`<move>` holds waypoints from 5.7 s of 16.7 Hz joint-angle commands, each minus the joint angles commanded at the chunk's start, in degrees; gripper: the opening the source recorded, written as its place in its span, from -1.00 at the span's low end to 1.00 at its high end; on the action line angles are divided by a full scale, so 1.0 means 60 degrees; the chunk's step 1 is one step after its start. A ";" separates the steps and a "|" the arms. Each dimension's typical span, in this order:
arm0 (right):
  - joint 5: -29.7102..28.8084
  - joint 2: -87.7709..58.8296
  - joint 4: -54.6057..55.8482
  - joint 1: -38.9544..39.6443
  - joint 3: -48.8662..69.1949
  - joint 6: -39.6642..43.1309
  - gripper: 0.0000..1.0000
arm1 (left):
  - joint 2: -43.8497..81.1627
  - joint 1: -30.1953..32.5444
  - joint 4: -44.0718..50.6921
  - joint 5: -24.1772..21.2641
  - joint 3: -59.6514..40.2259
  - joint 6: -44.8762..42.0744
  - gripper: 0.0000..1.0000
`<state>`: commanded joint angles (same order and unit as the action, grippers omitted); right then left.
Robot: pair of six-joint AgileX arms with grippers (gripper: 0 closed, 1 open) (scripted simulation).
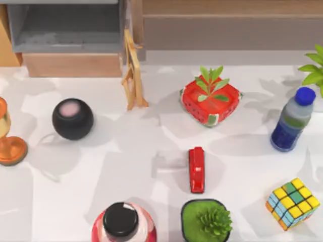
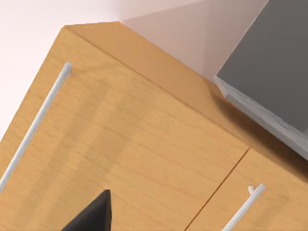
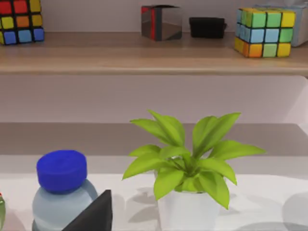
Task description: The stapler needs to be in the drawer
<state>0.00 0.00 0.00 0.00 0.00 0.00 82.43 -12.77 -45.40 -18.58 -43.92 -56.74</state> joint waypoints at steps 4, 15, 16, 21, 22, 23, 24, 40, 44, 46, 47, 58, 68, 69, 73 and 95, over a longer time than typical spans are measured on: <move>0.0000 0.0000 0.0000 0.0000 0.0000 0.0000 1.00 | 0.3922 -0.0787 -0.1798 -0.0720 -0.1620 -0.2656 1.00; 0.0000 0.0000 0.0000 0.0000 0.0000 0.0000 1.00 | 0.8041 -0.1872 -0.3652 -0.1346 -0.3184 -0.5674 1.00; 0.0000 0.0000 0.0000 0.0000 0.0000 0.0000 1.00 | 0.8041 -0.1872 -0.3652 -0.1346 -0.3184 -0.5674 1.00; 0.0000 0.0000 0.0000 0.0000 0.0000 0.0000 1.00 | 0.8244 -0.1753 -0.3408 -0.1230 -0.3637 -0.5672 1.00; 0.0000 0.0000 0.0000 0.0000 0.0000 0.0000 1.00 | 0.8343 -0.1715 -0.3304 -0.1192 -0.3840 -0.5671 1.00; 0.0000 0.0000 0.0000 0.0000 0.0000 0.0000 1.00 | 0.8435 -0.1678 -0.3206 -0.1156 -0.4030 -0.5669 1.00; 0.0000 0.0000 0.0000 0.0000 0.0000 0.0000 1.00 | 0.8507 -0.1648 -0.3127 -0.1127 -0.4181 -0.5668 1.00; 0.0000 0.0000 0.0000 0.0000 0.0000 0.0000 1.00 | 0.8552 -0.1629 -0.3076 -0.1109 -0.4278 -0.5667 -0.81; 0.0000 0.0000 0.0000 0.0000 0.0000 0.0000 1.00 | 0.8552 -0.1629 -0.3076 -0.1109 -0.4278 -0.5667 -1.00; 0.0000 0.0000 0.0000 0.0000 0.0000 0.0000 1.00 | 0.8552 -0.1629 -0.3076 -0.1109 -0.4278 -0.5667 -1.00; 0.0000 0.0000 0.0000 0.0000 0.0000 0.0000 1.00 | 0.8552 -0.1629 -0.3076 -0.1109 -0.4278 -0.5667 -1.00; 0.0000 0.0000 0.0000 0.0000 0.0000 0.0000 1.00 | 0.7824 -0.2112 -0.3892 -0.1524 -0.2506 -0.5590 -1.00; 0.0000 0.0000 0.0000 0.0000 0.0000 0.0000 1.00 | 0.7417 -0.2377 -0.4442 -0.1794 -0.1543 -0.5659 -1.00; 0.0000 0.0000 0.0000 0.0000 0.0000 0.0000 1.00 | 0.7333 -0.2450 -0.4547 -0.1860 -0.1364 -0.5666 -1.00; 0.0000 0.0000 0.0000 0.0000 0.0000 0.0000 1.00 | 0.6852 -0.2868 -0.5158 -0.2295 -0.0238 -0.5685 -1.00; 0.0000 0.0000 0.0000 0.0000 0.0000 0.0000 1.00 | 0.5708 -0.4407 -0.6794 -0.3815 0.2658 -0.5775 -1.00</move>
<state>0.00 0.00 0.00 0.00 0.00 0.00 116.68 -39.21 -86.17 -41.47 -27.97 -91.39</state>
